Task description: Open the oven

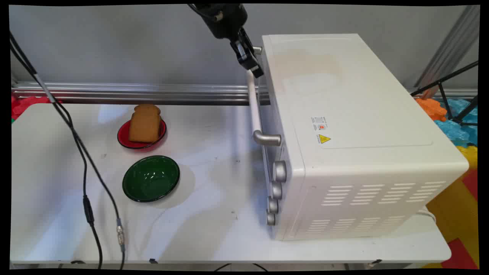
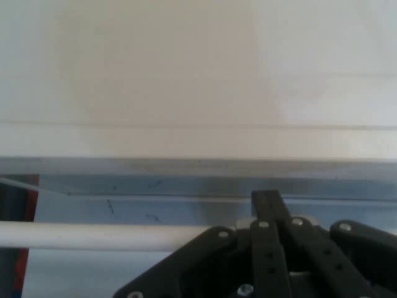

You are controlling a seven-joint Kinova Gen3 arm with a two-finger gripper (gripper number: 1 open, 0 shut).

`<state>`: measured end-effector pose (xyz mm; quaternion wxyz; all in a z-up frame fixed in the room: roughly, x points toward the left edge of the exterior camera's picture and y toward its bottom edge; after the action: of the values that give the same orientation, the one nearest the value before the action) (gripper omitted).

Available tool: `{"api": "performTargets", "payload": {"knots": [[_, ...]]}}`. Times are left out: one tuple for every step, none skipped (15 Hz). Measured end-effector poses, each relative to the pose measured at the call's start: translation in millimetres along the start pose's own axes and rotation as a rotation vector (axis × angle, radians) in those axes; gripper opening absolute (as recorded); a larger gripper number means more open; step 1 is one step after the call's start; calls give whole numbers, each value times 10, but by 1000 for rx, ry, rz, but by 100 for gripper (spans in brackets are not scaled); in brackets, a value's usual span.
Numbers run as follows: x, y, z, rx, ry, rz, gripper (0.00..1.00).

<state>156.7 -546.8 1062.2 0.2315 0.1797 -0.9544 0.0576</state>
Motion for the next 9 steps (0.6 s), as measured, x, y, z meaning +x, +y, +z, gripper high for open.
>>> {"api": "performTargets", "payload": {"knots": [[-1,-7,34,0,0,4,0],[-2,-9,55,0,-1,7,0],[-4,-15,88,-1,-1,10,0],[-6,-18,110,-1,-1,12,0],[-7,-22,143,-2,0,16,0],[-9,-25,164,-3,0,18,0],[-15,-29,200,-5,-1,21,0],[-23,-32,227,-6,-1,24,0],[-36,-37,262,-7,-3,30,0]]}}
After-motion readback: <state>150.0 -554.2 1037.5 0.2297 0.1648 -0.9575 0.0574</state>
